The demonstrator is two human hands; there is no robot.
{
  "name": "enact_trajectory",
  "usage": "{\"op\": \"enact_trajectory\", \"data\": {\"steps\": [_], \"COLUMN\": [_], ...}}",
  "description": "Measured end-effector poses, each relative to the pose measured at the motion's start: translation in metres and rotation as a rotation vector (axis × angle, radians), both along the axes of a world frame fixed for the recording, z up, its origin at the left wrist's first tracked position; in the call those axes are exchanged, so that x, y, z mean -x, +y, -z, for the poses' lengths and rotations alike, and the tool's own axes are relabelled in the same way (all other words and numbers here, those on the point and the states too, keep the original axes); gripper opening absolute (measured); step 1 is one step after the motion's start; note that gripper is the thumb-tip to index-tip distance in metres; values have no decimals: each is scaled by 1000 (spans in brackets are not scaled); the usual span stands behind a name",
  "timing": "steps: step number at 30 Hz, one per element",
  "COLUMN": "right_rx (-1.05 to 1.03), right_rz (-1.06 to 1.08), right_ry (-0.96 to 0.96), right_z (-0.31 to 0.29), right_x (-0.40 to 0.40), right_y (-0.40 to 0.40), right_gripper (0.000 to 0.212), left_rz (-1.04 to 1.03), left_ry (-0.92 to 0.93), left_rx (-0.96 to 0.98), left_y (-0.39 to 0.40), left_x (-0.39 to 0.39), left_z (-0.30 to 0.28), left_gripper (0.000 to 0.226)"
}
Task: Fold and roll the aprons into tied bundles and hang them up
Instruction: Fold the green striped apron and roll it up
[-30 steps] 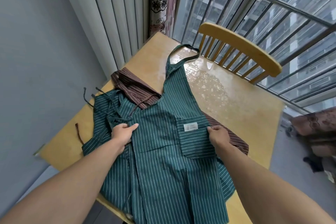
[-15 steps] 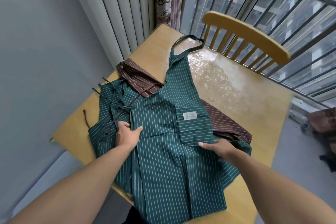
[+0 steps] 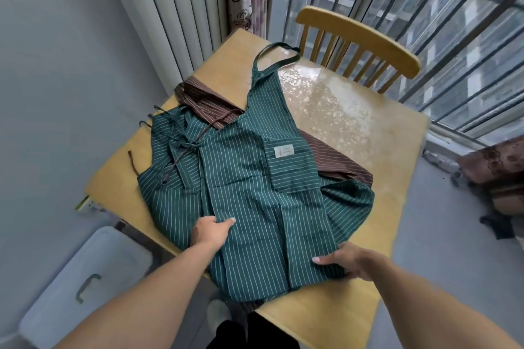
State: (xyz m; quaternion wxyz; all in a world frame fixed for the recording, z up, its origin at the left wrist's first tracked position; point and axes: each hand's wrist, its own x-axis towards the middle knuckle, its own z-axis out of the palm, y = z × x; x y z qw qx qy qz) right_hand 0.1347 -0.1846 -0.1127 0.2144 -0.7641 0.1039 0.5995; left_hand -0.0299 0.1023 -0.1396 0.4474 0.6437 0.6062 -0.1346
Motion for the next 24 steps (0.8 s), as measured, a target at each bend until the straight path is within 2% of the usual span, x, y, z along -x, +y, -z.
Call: {"op": "enact_trajectory", "data": {"steps": [1,3,7,8,10,13,15,18,22,24], "right_rx": [-6,-28,-29,-28,-36,-73,-89,-116,-183,-191], "right_rz": [48,144,164,164,191,228,251,248,286,348], "right_ry": [-34,-86,-197,-225,-292,-307,-323,-358,-301,-267], "right_z": [-2,2,1,1,1,-4,-5,-3,-9,-12], "right_x": [10,22,41,45,54,64,69,72,72,69], "right_y": [-6,-16,-26,-26,-25,-21,-21,-23,-27,-31], "right_gripper": [66,48,48,46,39,26,22,29,26,25], "left_rz": [23,-10,-122,-122,-111,-70,-71,-91,14,100], "left_ry": [-14,-67,-135,-148,-184,-184,-203,-221,-235,-168], "left_rx": [23,80,96,63,-36,-144,-44,57,274,338], "left_y": [-4,-6,6,7,2,-9,-17,-22,-23,-24], "left_x": [5,11,28,31,39,46,52,61,68,71], "left_z": [-2,-8,-9,-10,-13,-13,-11,-10,-10,-13], "left_gripper": [41,63,61,54,26,36,52,73,116,119]}}
